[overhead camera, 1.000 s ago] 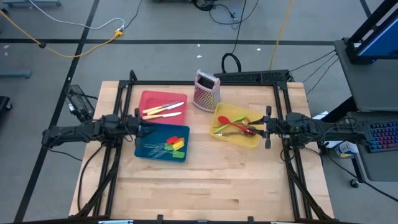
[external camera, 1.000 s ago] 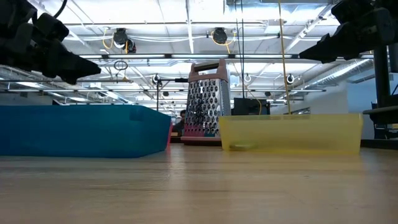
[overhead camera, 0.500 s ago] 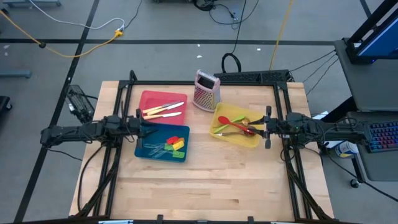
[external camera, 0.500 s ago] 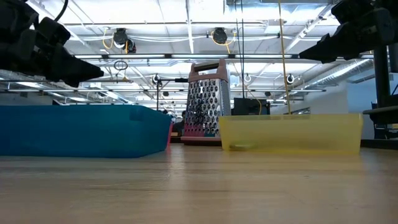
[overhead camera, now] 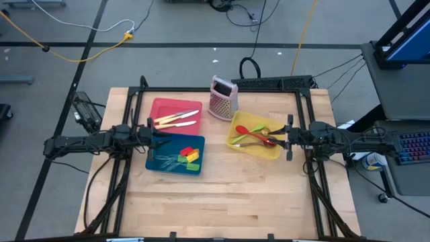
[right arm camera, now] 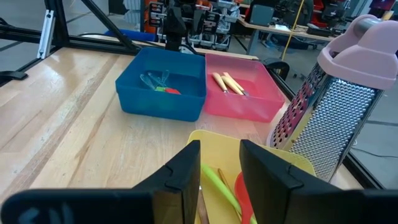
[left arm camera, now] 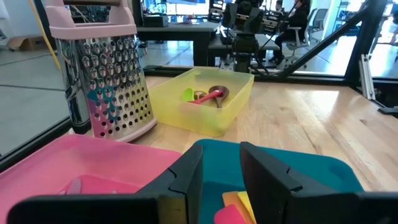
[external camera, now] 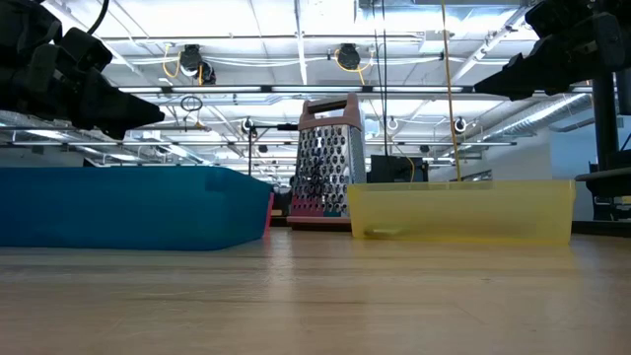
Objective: Pick & Place Kitchen Items
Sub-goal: Return to Home Position
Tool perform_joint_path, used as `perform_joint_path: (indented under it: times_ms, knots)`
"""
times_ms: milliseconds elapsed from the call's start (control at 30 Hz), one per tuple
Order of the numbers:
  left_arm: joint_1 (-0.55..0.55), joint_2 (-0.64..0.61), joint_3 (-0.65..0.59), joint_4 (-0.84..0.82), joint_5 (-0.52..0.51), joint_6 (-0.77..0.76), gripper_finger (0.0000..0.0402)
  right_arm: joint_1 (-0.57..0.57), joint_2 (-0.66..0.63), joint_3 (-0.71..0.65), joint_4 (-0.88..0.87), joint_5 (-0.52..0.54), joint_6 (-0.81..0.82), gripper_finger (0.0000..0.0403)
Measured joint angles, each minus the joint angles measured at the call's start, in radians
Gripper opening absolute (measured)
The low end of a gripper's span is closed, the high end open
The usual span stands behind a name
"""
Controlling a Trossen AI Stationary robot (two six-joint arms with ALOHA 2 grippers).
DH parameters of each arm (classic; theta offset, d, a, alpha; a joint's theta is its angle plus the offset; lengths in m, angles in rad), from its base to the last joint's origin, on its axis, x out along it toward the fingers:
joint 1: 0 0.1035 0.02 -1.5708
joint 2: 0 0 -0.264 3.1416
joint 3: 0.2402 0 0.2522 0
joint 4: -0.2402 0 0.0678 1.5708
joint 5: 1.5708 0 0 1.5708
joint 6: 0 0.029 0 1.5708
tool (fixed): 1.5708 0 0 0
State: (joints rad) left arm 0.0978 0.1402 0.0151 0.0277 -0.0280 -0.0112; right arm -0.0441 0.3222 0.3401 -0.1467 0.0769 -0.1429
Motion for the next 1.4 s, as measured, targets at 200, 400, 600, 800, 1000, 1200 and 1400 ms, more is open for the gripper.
perform_joint_path:
  times_ms: [200, 400, 600, 800, 1000, 1200, 1400]
  knots:
    - [0.000, 0.000, 0.000, 0.002, -0.001, 0.000, 0.0111, 0.000, 0.000, 0.000, 0.000, 0.000, 0.013, 0.0105]
    - [0.000, 0.000, 0.000, 0.003, -0.001, 0.000, 0.0111, 0.000, -0.001, 0.000, 0.014, 0.001, 0.148, 0.0107]
    - [0.000, 0.000, 0.000, 0.003, 0.000, 0.000, 0.0111, 0.006, -0.053, -0.010, 0.060, -0.025, 0.155, 0.0105]
    - [0.000, 0.000, 0.000, 0.004, 0.000, 0.000, 0.0111, 0.007, -0.179, -0.163, 0.217, -0.030, 0.153, 0.0106]
    - [0.000, 0.000, 0.000, 0.004, 0.000, -0.001, 0.0111, 0.007, -0.310, -0.306, 0.326, -0.030, 0.162, 0.0106]
    - [0.000, 0.002, 0.000, 0.004, 0.000, -0.001, 0.0111, 0.007, -0.316, -0.320, 0.287, -0.033, 0.180, 0.0105]
    - [0.000, 0.003, 0.000, 0.006, 0.000, -0.001, 0.0111, 0.007, -0.309, -0.322, 0.185, -0.040, 0.203, 0.0107]
